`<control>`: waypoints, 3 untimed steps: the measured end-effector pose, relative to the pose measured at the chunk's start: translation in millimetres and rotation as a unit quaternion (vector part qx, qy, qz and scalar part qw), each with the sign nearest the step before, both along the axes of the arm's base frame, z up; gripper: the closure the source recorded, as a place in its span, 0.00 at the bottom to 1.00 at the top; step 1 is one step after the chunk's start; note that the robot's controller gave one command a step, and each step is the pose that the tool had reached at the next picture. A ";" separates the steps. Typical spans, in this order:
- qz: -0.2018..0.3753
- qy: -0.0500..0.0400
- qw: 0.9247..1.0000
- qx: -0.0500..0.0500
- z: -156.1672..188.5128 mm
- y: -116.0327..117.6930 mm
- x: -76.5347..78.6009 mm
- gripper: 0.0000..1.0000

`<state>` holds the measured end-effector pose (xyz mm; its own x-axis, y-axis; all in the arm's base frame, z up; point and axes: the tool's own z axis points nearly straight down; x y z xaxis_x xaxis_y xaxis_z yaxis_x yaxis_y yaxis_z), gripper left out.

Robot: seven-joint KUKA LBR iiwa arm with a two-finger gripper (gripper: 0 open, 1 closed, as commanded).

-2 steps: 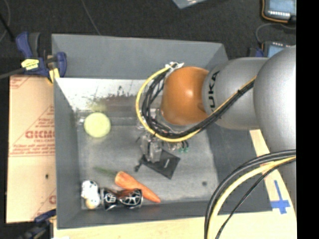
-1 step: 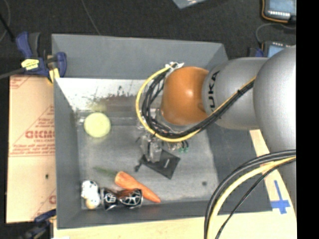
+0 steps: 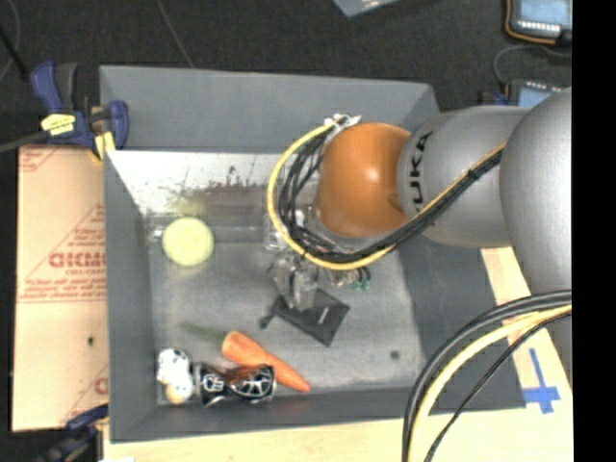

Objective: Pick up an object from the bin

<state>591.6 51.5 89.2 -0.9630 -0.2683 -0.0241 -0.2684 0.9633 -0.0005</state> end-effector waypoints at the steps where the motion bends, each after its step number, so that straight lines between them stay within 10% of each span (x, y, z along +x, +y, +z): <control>1: 0.012 -0.002 1.000 0.000 -12.3 -9.8 18.9 1.00; 3: 0.010 -0.002 1.000 0.001 -12.3 -9.8 18.9 1.00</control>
Offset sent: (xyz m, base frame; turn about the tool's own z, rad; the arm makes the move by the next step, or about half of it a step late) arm 0.0000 0.0000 0.0000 0.0000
